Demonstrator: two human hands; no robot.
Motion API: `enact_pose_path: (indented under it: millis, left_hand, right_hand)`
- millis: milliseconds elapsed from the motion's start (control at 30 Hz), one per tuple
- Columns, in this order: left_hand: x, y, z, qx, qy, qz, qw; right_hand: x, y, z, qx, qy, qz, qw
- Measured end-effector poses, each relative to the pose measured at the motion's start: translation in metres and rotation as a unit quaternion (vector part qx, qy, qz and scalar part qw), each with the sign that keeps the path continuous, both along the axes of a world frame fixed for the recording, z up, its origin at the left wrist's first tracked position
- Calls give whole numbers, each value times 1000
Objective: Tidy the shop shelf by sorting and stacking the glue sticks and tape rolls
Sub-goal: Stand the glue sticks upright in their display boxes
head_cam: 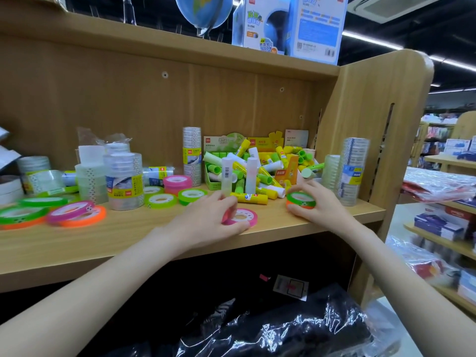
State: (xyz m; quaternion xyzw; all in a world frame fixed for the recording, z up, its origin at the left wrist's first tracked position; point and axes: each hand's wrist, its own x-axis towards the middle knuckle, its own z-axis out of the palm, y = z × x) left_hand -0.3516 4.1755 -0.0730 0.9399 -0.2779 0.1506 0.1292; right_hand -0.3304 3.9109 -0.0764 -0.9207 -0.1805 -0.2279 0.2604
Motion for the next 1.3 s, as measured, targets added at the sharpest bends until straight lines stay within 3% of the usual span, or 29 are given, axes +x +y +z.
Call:
enact_pose_path:
  millis: [133, 300, 433, 533, 633, 800, 967, 1133, 1300]
  left_hand:
    - [-6, 18, -1, -16, -1, -10, 1000]
    - [-14, 43, -2, -16, 20, -29, 999]
    - [-19, 61, -6, -48, -8, -39, 998]
    - [-23, 69, -6, -63, -15, -26, 998]
    - [-28, 78, -4, -58, -9, -9, 998]
    - [-35, 98, -3, -45, 3, 58, 997]
    - [-42, 109, -3, -48, -32, 119, 991]
    - [-49, 118, -1, -25, -21, 194, 980]
    - [-60, 130, 6, -59, -22, 188, 980]
  right_hand:
    - [-30, 23, -9, 39, -38, 85, 995]
    - [-32, 72, -7, -39, 0, 144, 989]
    - [-32, 96, -3, -47, 46, 178, 982]
    - [-31, 114, -1, -65, 31, 176, 982]
    - [-30, 121, 5, 3, 54, 210, 976]
    - [-24, 122, 4, -19, 6, 190, 982]
    - [-28, 140, 19, 131, -49, 181, 973]
    - [-20, 168, 10, -56, 22, 176, 983]
    - [-27, 160, 6, -57, 13, 194, 979]
